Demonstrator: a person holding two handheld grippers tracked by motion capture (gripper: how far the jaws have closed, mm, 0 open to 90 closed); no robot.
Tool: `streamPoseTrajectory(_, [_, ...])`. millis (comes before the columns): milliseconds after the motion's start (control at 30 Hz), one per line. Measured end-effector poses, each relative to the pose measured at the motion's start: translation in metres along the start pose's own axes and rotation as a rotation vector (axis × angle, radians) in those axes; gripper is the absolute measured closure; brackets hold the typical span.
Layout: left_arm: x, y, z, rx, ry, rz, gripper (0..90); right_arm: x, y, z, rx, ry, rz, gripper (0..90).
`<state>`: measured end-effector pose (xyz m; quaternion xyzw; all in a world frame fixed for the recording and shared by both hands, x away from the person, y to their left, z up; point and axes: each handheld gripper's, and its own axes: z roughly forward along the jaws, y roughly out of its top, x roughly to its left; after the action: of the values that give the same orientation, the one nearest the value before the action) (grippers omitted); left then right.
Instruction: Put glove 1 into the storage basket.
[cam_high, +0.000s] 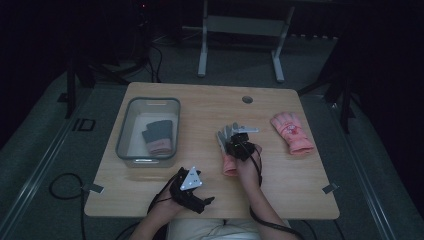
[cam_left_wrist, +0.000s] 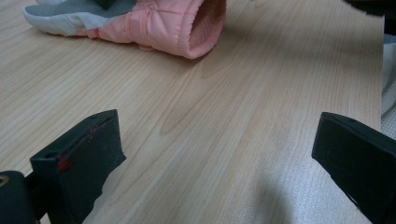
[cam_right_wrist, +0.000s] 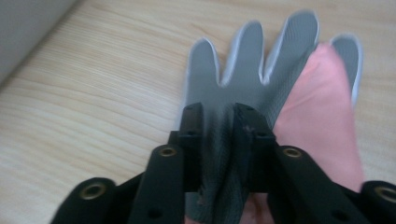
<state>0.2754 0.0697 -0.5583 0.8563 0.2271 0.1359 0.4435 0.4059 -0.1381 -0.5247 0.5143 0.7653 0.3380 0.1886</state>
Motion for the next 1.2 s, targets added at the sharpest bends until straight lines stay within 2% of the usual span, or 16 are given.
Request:
streamPoseTrajectory(133, [0.0, 0.0, 0.0, 0.001, -0.001, 0.001, 1.4, 0.0, 0.009, -0.022, -0.058, 0.039, -0.042, 66.4])
streamPoseTrajectory(267, [0.0, 0.0, 0.0, -0.001, -0.003, 0.003, 1.4, -0.016, 0.02, -0.05, -0.119, 0.091, -0.065, 64.7])
streamPoseTrajectory(400, [0.0, 0.0, 0.0, 0.006, 0.0, 0.008, 1.4, -0.044, 0.025, -0.072, -0.159, 0.067, -0.111, 63.1])
streamPoseTrajectory(433, [0.0, 0.0, 0.0, 0.007, 0.001, 0.006, 1.4, -0.053, 0.025, -0.077, -0.165, 0.049, -0.117, 63.1])
streamPoseTrajectory(533, [0.0, 0.0, 0.0, 0.004, 0.002, 0.004, 1.4, -0.083, 0.024, -0.086, -0.186, 0.025, -0.137, 62.1])
streamPoseTrajectory(600, [0.0, 0.0, 0.0, 0.005, 0.002, 0.005, 1.4, -0.105, 0.023, -0.089, -0.187, -0.012, -0.155, 62.1])
streamPoseTrajectory(667, [0.0, 0.0, 0.0, 0.007, 0.003, 0.006, 1.4, -0.13, 0.022, -0.09, -0.189, -0.039, -0.143, 62.8])
streamPoseTrajectory(800, [0.001, 0.0, 0.0, 0.005, 0.003, 0.007, 1.4, -0.177, 0.022, -0.086, -0.155, -0.112, -0.113, 63.8])
streamPoseTrajectory(900, [0.001, 0.0, -0.001, 0.002, 0.005, 0.005, 1.4, -0.204, 0.022, -0.078, -0.113, -0.149, -0.097, 62.8])
streamPoseTrajectory(1033, [0.001, 0.0, -0.001, 0.003, 0.008, 0.005, 1.4, -0.23, 0.02, -0.06, -0.041, -0.17, -0.05, 61.1])
streamPoseTrajectory(1200, [0.001, -0.001, 0.0, 0.006, 0.009, 0.009, 1.4, -0.243, 0.016, -0.035, 0.013, -0.18, -0.057, 58.8])
